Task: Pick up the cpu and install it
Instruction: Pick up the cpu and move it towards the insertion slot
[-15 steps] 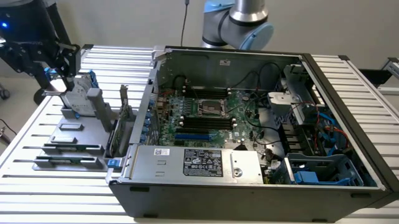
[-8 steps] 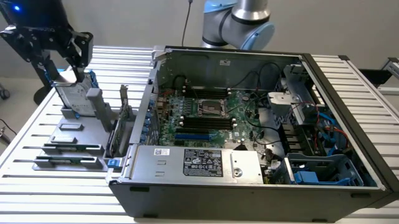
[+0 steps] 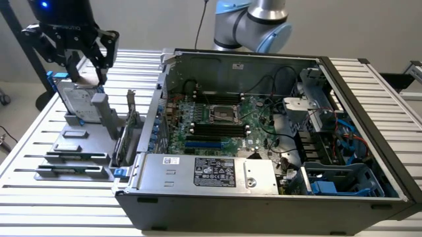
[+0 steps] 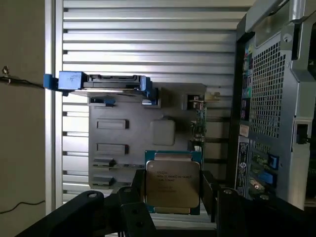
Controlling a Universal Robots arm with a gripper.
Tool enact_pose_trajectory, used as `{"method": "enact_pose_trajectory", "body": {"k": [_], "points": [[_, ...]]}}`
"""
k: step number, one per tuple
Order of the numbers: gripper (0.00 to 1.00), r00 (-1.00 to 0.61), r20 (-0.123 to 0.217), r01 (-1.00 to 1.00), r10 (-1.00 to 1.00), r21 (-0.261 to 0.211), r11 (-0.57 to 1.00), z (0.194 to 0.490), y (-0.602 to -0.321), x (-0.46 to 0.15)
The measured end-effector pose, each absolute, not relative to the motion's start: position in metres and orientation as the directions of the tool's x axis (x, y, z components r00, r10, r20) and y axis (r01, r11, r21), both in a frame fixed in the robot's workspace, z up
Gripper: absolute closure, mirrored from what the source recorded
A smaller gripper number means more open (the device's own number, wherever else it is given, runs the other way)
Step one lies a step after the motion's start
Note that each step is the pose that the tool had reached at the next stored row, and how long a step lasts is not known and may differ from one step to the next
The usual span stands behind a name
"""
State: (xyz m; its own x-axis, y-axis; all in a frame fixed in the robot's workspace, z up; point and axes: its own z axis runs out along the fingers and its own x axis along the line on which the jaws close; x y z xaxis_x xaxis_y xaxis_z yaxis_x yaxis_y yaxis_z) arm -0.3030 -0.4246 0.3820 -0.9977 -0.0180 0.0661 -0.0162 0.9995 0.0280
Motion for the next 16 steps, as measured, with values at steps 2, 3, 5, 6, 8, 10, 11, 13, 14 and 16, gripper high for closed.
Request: {"method": "enact_pose_trajectory", "body": {"k": [2, 3, 5, 6, 8, 10, 11, 13, 14, 16], "points": [[0.46, -0.998, 0.066, -0.016, -0.018, 0.030, 0.999, 0.382, -0.425, -0.294], [0.46, -0.998, 0.066, -0.016, -0.018, 0.031, 0.999, 0.382, -0.425, -0.290], [0.46, -0.998, 0.066, -0.016, -0.018, 0.034, 0.999, 0.382, -0.425, -0.281], [0.46, -0.998, 0.066, -0.016, -0.018, 0.036, 0.999, 0.382, -0.425, -0.276], [0.46, -0.998, 0.066, -0.016, -0.019, 0.043, 0.999, 0.383, -0.425, -0.267], [0.46, -0.998, 0.066, -0.016, -0.020, 0.051, 0.999, 0.384, -0.425, -0.258], [0.46, -0.998, 0.066, -0.016, -0.020, 0.055, 0.998, 0.385, -0.425, -0.253], [0.46, -0.998, 0.065, -0.016, -0.020, 0.064, 0.998, 0.387, -0.425, -0.244], [0.46, -0.998, 0.065, -0.016, -0.021, 0.068, 0.998, 0.387, -0.425, -0.239], [0.46, -0.998, 0.065, -0.016, -0.021, 0.074, 0.997, 0.388, -0.425, -0.230]]}}
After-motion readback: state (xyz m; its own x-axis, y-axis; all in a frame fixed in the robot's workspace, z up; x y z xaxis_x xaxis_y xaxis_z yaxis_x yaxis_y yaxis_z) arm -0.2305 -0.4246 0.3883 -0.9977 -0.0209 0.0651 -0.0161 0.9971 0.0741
